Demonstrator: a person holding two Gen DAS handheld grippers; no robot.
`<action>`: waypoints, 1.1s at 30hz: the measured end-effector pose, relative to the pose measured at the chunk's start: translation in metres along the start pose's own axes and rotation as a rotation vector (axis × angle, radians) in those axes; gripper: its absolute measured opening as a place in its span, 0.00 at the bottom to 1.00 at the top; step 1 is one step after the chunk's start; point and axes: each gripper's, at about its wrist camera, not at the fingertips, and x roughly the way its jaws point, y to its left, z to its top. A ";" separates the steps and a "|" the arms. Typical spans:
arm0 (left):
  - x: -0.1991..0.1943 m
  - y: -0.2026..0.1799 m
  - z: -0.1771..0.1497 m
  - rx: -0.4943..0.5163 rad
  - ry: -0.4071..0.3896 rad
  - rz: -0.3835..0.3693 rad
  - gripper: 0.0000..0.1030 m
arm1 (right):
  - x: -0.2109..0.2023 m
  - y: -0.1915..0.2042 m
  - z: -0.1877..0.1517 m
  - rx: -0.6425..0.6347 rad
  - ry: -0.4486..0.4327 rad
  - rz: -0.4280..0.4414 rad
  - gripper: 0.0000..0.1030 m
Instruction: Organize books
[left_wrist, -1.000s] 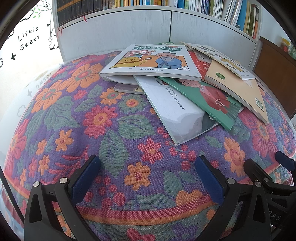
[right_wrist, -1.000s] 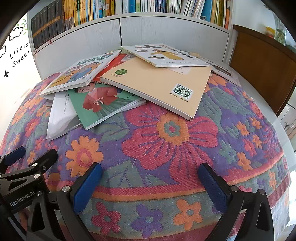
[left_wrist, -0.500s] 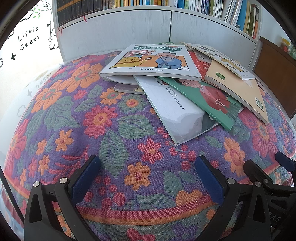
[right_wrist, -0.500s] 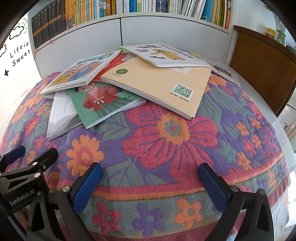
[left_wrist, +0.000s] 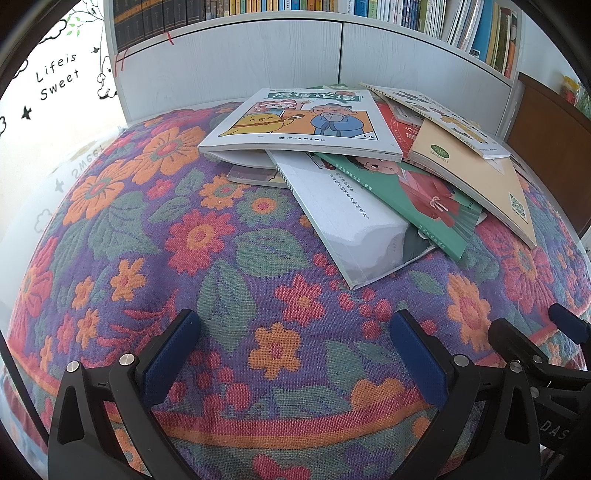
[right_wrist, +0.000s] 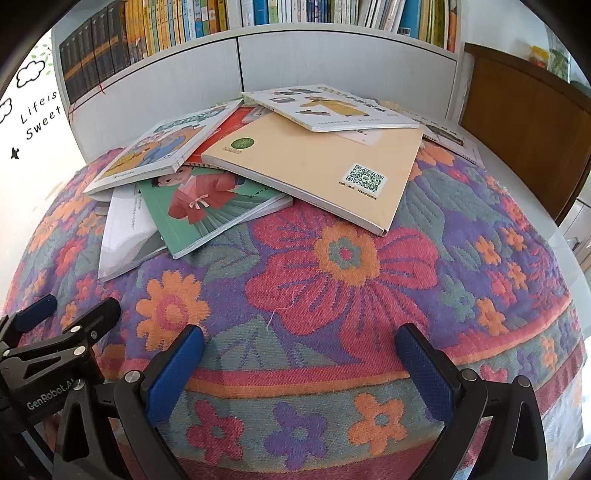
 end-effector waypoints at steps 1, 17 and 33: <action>0.000 0.000 0.000 0.000 0.000 0.000 1.00 | 0.000 0.000 0.000 0.002 0.000 0.000 1.00; 0.000 0.000 0.000 0.000 0.000 0.000 1.00 | 0.001 0.000 0.001 0.030 0.046 -0.019 1.00; 0.000 -0.002 -0.001 0.000 0.000 0.000 0.99 | 0.000 0.001 0.004 0.059 0.104 -0.039 1.00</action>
